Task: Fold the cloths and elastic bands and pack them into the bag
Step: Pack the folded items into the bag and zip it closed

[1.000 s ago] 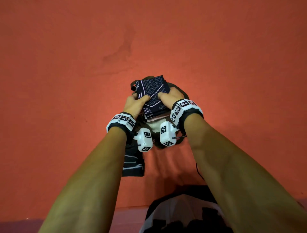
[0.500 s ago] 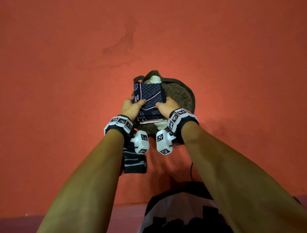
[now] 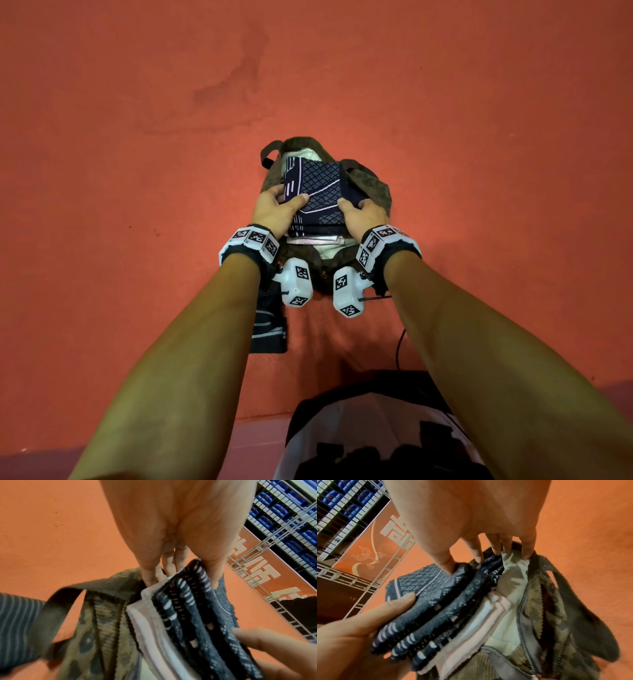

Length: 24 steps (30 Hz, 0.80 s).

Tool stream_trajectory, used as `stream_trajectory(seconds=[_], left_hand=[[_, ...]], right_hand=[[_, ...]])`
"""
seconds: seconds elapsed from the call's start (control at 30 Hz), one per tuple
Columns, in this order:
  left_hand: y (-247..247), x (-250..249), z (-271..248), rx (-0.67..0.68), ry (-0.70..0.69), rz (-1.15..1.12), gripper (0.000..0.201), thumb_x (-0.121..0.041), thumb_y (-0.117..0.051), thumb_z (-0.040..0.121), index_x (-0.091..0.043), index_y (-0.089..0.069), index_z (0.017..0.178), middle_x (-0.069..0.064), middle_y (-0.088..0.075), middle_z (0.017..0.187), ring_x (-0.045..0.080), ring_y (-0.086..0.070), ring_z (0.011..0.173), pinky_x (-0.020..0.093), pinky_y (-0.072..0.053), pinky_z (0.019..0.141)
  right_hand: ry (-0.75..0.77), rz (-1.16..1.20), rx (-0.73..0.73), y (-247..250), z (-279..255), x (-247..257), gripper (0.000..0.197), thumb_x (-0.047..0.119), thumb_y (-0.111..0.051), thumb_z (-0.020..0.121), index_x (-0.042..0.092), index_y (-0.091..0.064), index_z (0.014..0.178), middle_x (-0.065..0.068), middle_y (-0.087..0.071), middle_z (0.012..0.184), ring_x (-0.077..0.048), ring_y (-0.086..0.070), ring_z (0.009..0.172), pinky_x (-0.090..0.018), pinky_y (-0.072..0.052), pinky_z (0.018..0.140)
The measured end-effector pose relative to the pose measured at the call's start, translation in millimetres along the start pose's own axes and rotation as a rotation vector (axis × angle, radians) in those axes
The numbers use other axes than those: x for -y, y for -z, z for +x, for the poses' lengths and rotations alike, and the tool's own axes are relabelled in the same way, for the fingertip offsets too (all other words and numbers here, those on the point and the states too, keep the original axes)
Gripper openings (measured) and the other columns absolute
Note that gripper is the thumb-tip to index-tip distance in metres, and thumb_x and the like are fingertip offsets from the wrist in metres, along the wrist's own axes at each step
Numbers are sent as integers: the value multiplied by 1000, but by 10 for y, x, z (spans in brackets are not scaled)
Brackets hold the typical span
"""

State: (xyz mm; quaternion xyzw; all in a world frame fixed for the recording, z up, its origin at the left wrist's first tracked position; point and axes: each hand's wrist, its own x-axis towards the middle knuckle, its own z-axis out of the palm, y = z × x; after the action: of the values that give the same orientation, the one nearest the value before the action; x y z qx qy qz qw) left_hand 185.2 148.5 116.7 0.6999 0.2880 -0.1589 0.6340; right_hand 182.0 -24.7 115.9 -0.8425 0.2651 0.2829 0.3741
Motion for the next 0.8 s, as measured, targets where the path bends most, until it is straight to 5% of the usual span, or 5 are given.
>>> stream_trajectory(seconds=[0.1, 0.23, 0.37, 0.8], left_hand=[[-32, -53, 42, -22, -13, -29, 48, -14, -72, 89, -6, -52, 132, 9, -69, 114, 22, -71, 96, 31, -59, 79], [-40, -97, 104, -48, 0, -50, 38, -14, -70, 90, -8, -55, 125, 8, -70, 110, 24, -71, 98, 39, -59, 87], [-92, -125, 179, -61, -7, -5, 45, -20, -73, 88, -8, -56, 128, 8, -71, 112, 22, -71, 96, 38, -59, 87], [-181, -198, 386, -86, -15, 32, 34, -19, -71, 89, -9, -62, 120, 2, -73, 103, 19, -72, 91, 30, -60, 80]], right_hand=[[-15, 42, -10, -11, 11, -89, 66, 60, -32, 97, 9, -52, 134, -16, -52, 137, -35, -50, 124, -41, -39, 102], [-27, 36, -70, -10, 27, -157, 50, 39, -46, 97, 6, -47, 134, -19, -56, 130, -37, -53, 118, -37, -41, 93], [-13, 26, -88, 35, 82, -96, 54, 27, -52, 92, 9, -40, 142, -18, -54, 132, -36, -53, 120, -38, -44, 95], [-91, 92, -61, 51, 214, -48, 56, 27, -56, 92, 8, -38, 141, -16, -53, 132, -35, -55, 117, -35, -44, 87]])
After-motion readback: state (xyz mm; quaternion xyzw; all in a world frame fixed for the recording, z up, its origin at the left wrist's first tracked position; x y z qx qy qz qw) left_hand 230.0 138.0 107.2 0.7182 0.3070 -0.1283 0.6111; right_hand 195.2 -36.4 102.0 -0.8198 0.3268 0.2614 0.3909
